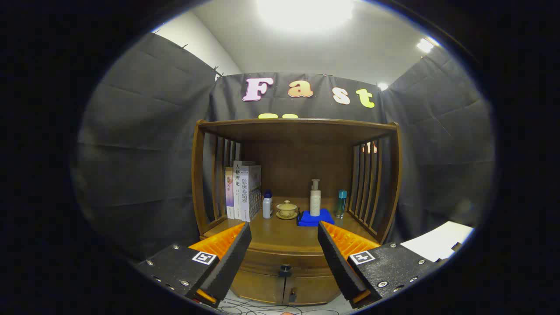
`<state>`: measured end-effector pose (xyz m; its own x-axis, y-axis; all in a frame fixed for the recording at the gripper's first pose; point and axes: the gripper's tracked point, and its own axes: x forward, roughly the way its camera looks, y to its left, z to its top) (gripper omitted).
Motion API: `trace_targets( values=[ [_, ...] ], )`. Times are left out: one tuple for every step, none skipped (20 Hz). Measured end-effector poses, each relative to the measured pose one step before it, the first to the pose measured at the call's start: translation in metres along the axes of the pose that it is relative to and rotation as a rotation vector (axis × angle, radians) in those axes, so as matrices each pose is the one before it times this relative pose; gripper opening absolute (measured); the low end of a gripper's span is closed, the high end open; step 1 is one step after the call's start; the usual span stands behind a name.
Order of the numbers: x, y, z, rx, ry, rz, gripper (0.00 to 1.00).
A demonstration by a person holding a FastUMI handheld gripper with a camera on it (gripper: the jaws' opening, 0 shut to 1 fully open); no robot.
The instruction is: Pull open the drawer, take out the items inside it, and place them on the countertop above the cabinet.
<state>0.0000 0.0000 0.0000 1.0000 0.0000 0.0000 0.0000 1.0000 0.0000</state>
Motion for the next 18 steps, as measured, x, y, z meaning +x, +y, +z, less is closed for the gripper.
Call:
trace_targets(
  values=[
    [0.00068, -0.00367, 0.00154, -0.00152, -0.00679, -0.01353, 0.95],
    [0.00096, -0.00487, 0.00114, -0.00837, -0.00378, -0.01396, 0.95],
    [0.00095, -0.00353, -0.0016, -0.01138, -0.00223, -0.01255, 0.95],
    [0.00081, -0.00429, 0.00033, -0.01174, -0.00084, -0.01252, 0.95],
    [0.00042, -0.003, -0.00128, -0.00818, 0.001, -0.01095, 0.95],
    [0.00034, -0.00273, -0.00126, -0.00286, 0.0016, -0.00698, 0.95],
    [0.00119, -0.00092, -0.00279, 0.00194, 0.00134, -0.0026, 0.95],
    [0.00169, 0.0002, -0.00109, 0.00541, 0.00286, 0.00091, 0.95],
    [0.00073, -0.00039, -0.00358, 0.00717, 0.00402, 0.00178, 0.95],
    [0.00221, -0.00125, -0.00248, 0.00772, 0.00716, 0.001, 0.95],
    [0.00131, -0.00018, -0.00431, 0.00828, 0.00651, 0.00237, 0.95],
    [0.00146, -0.00008, -0.00296, 0.00832, 0.00377, 0.0042, 0.95],
    [0.00222, -0.00048, -0.0026, 0.00617, 0.00124, 0.00315, 0.95],
    [0.00109, -0.00152, -0.0022, 0.00235, 0.0011, -0.00144, 0.95],
    [0.00234, -0.00255, -0.00272, -0.00076, 0.00153, -0.005, 0.95],
    [0.00197, -0.00294, -0.00161, -0.00322, 0.00083, -0.00467, 0.95],
    [0.0023, -0.00149, -0.00337, -0.00679, 0.00245, -0.00301, 0.95],
    [0.00233, -0.00278, -0.00407, -0.00821, 0.00534, -0.00411, 0.95]
  ],
)
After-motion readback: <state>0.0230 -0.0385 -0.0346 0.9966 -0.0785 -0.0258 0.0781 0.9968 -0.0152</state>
